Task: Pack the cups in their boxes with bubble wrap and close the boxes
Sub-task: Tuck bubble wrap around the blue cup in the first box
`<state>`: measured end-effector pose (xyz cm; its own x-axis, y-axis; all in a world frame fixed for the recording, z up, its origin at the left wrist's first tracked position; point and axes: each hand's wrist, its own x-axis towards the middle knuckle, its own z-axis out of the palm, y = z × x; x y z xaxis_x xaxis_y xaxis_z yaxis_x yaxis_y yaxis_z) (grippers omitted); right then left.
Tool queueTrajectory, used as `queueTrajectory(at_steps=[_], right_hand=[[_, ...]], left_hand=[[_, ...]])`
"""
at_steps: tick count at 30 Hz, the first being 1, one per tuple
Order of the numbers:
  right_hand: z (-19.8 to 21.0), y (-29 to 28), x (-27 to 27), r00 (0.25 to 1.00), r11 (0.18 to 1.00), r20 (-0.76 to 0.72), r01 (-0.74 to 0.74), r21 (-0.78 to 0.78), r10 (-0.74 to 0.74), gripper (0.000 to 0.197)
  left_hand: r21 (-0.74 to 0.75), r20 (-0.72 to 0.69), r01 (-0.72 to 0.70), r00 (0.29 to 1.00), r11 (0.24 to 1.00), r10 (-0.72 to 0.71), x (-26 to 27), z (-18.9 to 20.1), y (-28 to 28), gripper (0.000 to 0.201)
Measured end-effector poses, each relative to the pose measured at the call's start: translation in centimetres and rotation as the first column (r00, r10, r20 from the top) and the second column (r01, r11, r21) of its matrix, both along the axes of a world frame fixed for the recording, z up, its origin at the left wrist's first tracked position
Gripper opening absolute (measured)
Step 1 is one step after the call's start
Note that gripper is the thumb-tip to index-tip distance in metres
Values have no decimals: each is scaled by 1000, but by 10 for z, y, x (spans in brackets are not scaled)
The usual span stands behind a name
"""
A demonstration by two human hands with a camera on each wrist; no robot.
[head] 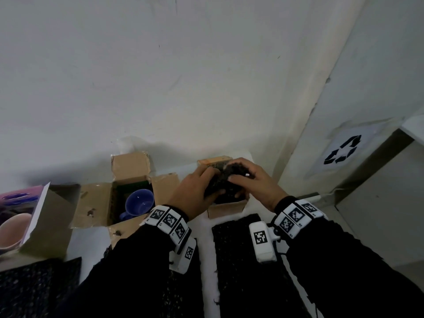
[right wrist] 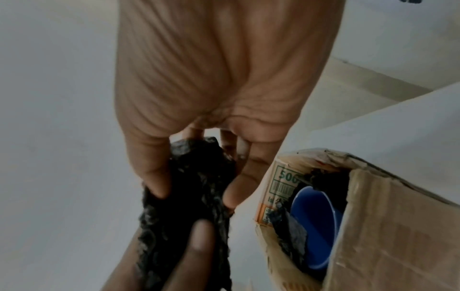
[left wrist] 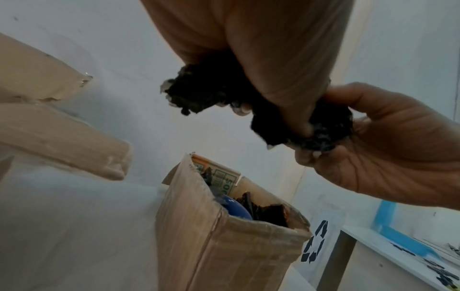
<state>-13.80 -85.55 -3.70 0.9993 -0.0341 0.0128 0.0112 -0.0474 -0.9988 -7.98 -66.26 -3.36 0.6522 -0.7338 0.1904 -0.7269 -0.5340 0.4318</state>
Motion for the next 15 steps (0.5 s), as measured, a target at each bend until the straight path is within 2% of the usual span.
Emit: queueTrajectory(at_steps=[2, 5, 8, 11, 13, 15], right_hand=[[-8, -7, 7, 995, 989, 45, 90, -117, -85, 21], [-24, -19, 15, 979, 888, 162, 180, -424, -121, 35], [-40, -22, 14, 993, 681, 119, 73, -729, 21, 32], [-50, -20, 5, 989, 429, 28, -37, -902, 144, 21], [-55, -19, 0, 987, 345, -10, -66, -936, 161, 36], [-56, -17, 0, 985, 250, -38, -80, -965, 168, 50]], left_hand=[[-45, 17, 13, 1000, 999, -12, 4, -4, -3, 38], [-13, 44, 14, 999, 1000, -13, 13, -16, -5, 35], [139, -3, 24, 1000, 990, -24, 16, -30, -6, 33], [273, -20, 67, 998, 960, -64, 14, -39, -3, 22], [324, 68, 93, 990, 941, -121, 12, -45, 2, 31], [390, 193, 46, 973, 920, -130, 9, -51, 6, 40]])
